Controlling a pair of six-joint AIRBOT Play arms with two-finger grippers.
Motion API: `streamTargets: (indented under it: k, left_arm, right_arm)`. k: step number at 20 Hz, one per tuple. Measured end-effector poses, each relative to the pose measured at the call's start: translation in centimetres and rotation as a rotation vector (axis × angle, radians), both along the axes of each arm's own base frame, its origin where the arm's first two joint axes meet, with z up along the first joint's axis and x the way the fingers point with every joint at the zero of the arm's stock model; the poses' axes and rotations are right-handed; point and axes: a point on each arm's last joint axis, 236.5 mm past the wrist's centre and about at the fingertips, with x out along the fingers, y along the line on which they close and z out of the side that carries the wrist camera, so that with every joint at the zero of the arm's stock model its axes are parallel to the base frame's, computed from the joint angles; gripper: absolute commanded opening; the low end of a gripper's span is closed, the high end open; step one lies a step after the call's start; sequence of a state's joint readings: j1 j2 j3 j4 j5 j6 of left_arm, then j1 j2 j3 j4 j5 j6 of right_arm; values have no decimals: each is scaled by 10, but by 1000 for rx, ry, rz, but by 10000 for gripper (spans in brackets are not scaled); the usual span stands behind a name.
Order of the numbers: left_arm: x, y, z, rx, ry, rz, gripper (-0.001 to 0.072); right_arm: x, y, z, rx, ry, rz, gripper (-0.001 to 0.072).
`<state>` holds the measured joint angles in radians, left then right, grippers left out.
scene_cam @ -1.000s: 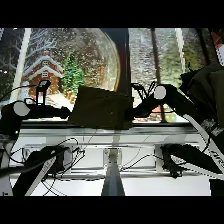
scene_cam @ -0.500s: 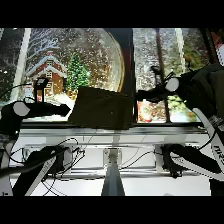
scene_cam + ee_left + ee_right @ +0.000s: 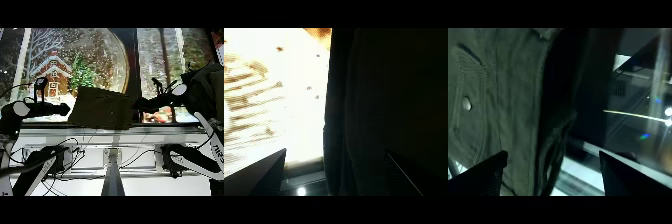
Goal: Fold the clothes and pants, and hang the long-sleeved shirts on hangers.
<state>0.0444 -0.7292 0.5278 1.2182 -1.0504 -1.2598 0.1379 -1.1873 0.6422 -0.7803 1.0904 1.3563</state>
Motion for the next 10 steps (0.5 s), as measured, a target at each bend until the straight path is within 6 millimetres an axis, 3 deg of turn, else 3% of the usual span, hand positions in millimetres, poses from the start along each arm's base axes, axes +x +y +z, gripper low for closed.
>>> streamTargets:
  k: [6, 10]
  left_arm:
    - [0, 0, 0, -9, 8, 25, 674]
    - [0, 0, 0, -12, 10, 31, 674]
  right_arm:
    - [2, 15, -28, -15, 59, -122, 627]
    - [-2, 39, -39, 91, 196, -189, 625]
